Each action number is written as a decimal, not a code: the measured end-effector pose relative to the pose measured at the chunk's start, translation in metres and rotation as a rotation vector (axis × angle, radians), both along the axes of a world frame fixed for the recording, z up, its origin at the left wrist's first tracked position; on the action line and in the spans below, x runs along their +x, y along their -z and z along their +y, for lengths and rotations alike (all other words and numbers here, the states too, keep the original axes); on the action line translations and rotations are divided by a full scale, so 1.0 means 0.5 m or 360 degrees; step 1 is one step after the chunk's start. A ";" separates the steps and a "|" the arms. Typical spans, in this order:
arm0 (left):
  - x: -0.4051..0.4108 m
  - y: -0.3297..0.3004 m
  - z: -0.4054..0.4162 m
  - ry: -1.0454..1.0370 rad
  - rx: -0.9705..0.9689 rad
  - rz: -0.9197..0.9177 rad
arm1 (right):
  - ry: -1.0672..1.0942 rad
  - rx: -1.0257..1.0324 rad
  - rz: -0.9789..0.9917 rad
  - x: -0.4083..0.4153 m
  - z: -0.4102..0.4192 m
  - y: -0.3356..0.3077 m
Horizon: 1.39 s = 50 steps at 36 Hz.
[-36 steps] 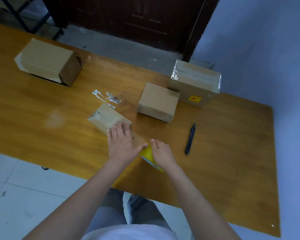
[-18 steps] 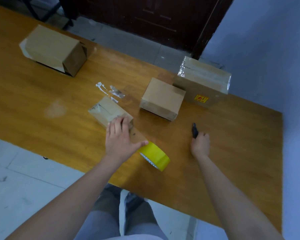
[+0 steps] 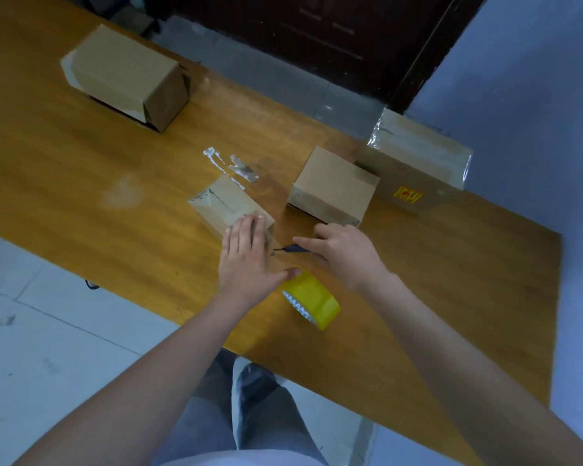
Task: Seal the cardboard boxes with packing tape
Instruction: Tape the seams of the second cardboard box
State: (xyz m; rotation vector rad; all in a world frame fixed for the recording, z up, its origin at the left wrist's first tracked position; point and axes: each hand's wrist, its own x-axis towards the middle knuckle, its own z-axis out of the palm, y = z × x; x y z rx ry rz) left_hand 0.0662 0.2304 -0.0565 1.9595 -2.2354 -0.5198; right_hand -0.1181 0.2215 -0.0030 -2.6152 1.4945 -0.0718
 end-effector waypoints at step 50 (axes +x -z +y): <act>0.053 -0.018 -0.030 0.0277 0.0216 -0.0062 | 0.1049 0.1651 -0.1224 0.087 -0.015 0.075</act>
